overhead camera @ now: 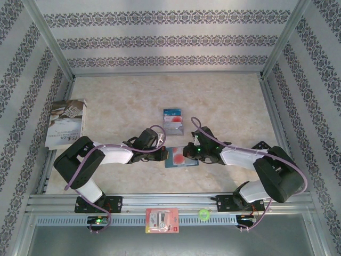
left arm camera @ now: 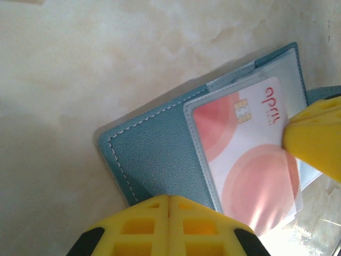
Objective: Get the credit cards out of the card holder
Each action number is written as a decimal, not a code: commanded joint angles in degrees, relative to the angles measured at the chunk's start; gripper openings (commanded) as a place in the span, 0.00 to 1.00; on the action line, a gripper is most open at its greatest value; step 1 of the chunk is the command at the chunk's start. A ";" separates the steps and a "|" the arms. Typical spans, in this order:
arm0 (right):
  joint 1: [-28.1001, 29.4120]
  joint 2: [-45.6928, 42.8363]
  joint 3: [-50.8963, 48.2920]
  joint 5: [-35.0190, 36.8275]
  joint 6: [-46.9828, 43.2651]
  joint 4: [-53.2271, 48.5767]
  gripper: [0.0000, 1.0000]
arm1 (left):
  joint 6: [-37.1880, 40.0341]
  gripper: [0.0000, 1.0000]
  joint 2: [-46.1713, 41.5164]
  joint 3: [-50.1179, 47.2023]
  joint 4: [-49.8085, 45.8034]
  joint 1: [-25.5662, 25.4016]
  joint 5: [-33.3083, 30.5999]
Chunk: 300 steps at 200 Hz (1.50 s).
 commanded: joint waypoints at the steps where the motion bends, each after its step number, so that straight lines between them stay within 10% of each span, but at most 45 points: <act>1: -1.01 -3.32 -0.16 4.67 -2.50 -6.06 0.00 | 1.21 0.00 1.45 -1.36 -1.20 1.31 -1.06; 146: 4.82 -9.81 9.59 17.13 -11.42 -24.25 0.00 | 3.31 0.00 -1.31 1.98 -3.31 2.17 1.02; 210: 10.32 -6.67 18.35 22.30 -17.29 -35.47 0.00 | 3.18 0.38 -6.52 1.78 -3.41 2.28 0.76; 300: 14.81 7.38 22.71 20.10 -16.68 -31.00 0.02 | 2.28 0.42 -17.81 -4.26 -6.39 5.75 -3.12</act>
